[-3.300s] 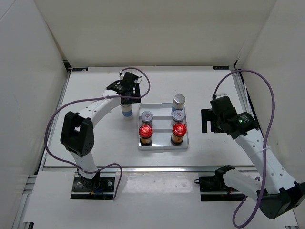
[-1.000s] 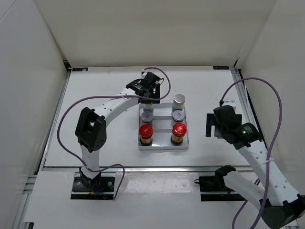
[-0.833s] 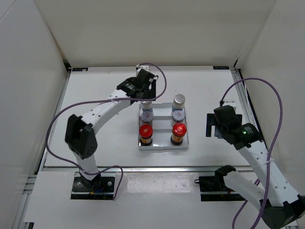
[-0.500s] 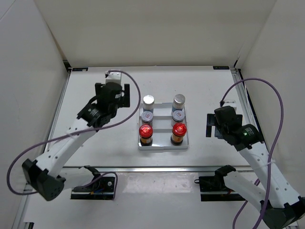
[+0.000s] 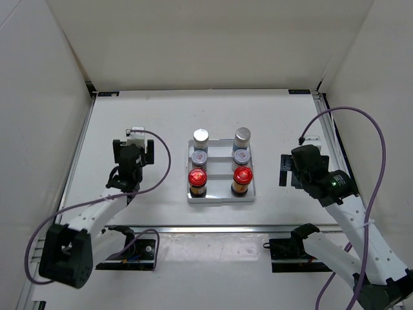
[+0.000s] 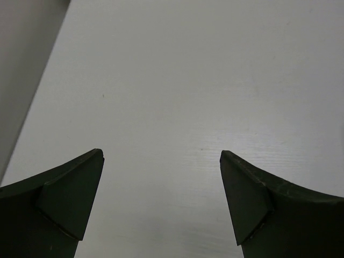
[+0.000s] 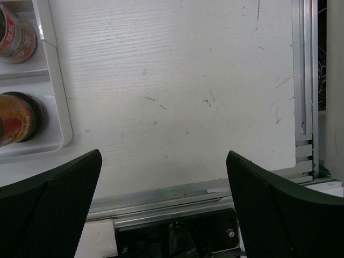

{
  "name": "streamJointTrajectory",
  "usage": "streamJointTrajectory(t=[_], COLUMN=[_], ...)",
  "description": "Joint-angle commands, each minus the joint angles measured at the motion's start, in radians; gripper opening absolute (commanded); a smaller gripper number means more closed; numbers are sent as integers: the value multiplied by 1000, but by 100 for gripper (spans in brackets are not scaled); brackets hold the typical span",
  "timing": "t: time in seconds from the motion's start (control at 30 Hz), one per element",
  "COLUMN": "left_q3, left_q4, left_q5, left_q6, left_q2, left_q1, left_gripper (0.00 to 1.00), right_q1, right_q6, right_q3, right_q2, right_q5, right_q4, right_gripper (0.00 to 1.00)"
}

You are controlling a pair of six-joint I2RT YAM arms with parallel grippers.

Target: Organize the condiment bottles

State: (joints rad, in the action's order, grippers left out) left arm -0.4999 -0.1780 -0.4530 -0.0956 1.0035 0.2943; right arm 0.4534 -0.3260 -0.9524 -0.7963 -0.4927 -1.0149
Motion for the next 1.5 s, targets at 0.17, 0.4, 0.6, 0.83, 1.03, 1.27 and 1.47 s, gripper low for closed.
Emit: streamJointTrajectory(t=[0.17,0.4,0.6,0.83,1.03,1.27,1.47], left_q3=[113,37,135,265,276,248,259], left_q4=[-454,-426,-573,-880,-923,-913,-923], left_q5=[31,195,239,390,369,45,36], left_q6=[106,79,194,111,16,85,76], left_q2=[315,394,380,440,455,475,484], left_q1=[-133,-190,-261,-274,-187,-104,-104], left_gripper=[100,100,100,100,100,100,100], right_q1=[4,4,4,4,4,13,50], right_q6=[-16,-16,-7,-7,-7,79,77], right_q3=[-2,-2,-11,-11,-11,10,10], right_q2=[-14,-23,-46,-3,-3,6,72], right_q5=[-27,-27,-18,-9,-9,103,93], right_q4=[24,24,24,24,24,78,87], right_gripper=[100,100,100,100,100,100,100])
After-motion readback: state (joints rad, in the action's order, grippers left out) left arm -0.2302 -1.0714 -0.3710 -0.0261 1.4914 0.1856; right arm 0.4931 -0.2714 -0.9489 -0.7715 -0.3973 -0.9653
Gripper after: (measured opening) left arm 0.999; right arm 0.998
